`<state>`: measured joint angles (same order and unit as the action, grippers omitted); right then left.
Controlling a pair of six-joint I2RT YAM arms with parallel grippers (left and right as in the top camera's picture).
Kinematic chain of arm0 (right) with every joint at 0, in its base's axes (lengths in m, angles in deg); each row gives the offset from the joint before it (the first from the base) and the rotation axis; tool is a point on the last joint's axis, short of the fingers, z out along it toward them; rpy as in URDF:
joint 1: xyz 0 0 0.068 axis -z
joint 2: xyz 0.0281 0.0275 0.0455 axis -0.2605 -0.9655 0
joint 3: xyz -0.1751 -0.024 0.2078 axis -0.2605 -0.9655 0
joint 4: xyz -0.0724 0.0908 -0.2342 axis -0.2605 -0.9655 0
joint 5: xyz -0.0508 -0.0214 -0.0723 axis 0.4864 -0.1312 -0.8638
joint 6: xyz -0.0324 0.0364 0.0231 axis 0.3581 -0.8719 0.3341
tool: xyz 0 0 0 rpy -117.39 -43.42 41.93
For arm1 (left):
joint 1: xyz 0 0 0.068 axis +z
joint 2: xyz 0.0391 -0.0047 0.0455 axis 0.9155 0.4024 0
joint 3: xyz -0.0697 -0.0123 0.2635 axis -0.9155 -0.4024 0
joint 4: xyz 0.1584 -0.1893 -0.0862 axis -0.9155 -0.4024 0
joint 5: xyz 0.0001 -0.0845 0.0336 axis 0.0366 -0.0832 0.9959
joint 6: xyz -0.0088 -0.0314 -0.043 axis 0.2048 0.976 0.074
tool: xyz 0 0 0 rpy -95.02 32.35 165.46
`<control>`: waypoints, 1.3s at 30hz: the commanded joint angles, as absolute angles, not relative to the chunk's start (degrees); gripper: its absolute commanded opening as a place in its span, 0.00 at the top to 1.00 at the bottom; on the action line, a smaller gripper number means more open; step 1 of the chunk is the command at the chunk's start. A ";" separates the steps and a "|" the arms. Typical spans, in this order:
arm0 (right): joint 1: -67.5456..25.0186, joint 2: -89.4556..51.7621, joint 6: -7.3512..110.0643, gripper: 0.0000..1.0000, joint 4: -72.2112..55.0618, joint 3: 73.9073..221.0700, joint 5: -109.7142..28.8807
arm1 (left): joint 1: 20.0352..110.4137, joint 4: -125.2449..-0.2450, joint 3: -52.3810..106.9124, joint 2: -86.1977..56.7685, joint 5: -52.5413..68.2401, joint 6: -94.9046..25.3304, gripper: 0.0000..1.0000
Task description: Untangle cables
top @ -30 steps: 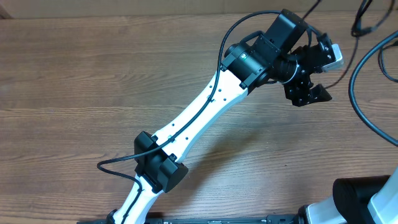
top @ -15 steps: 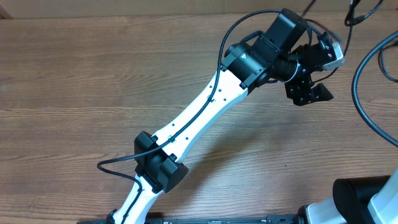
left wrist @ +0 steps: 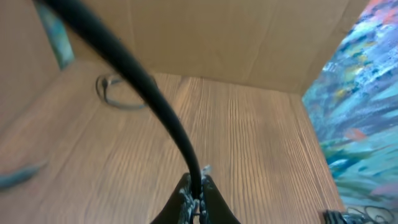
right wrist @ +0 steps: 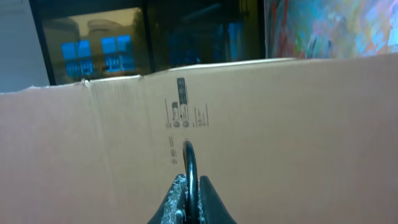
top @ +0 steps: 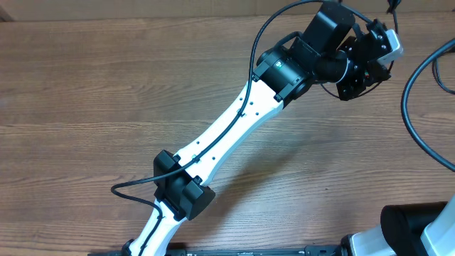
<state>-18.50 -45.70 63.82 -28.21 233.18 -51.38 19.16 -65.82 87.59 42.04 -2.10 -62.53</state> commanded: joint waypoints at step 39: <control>10.96 -58.70 64.16 0.96 -24.98 227.89 -54.85 | 52.08 -111.28 88.12 -2.79 27.65 -51.74 0.96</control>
